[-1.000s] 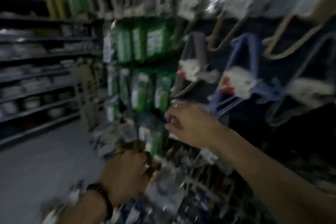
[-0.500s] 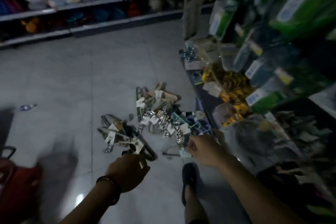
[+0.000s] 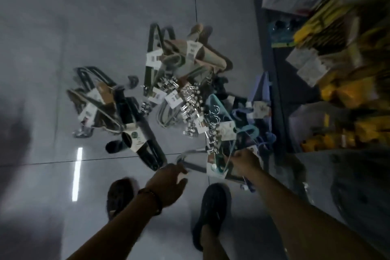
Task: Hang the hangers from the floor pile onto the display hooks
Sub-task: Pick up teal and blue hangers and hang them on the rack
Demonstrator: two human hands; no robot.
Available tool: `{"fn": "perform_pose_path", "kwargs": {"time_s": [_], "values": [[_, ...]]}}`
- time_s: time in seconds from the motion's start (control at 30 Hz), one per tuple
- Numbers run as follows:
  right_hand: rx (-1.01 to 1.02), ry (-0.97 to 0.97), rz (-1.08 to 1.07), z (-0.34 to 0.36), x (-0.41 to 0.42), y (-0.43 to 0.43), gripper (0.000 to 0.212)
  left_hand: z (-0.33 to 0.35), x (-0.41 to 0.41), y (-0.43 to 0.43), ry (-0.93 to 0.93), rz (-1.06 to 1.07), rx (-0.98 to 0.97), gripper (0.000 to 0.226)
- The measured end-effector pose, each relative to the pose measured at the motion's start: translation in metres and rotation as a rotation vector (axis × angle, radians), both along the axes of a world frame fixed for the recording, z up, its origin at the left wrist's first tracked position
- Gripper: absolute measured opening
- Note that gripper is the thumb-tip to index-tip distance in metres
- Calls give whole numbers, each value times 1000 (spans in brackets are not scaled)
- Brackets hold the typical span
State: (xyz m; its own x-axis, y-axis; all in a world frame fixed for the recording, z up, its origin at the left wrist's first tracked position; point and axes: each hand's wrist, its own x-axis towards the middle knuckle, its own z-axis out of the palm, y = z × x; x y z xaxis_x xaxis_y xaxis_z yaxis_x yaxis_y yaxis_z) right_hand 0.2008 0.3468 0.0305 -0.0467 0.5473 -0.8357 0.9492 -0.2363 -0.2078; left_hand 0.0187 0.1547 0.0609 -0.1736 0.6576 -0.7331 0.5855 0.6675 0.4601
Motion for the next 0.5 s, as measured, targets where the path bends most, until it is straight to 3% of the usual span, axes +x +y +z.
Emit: {"fn": "perform_pose_path", "kwargs": {"time_s": [0.07, 0.13, 0.2, 0.37, 0.5], "values": [[32, -53, -177, -95, 15, 29, 18, -70, 17, 40, -11, -123, 81, 36], [-11, -45, -264, -175, 28, 42, 37, -129, 32, 75, 23, -265, 143, 50], [-8, -10, -326, -210, 22, 49, 35, -178, 44, 107, 73, -406, 162, 68], [-69, 121, -556, -247, 11, 51, 46, -249, 59, 148, 244, -637, 205, 88], [-28, 163, -529, -237, 15, 53, 56, -258, 55, 138, 428, -606, 236, 65]]}}
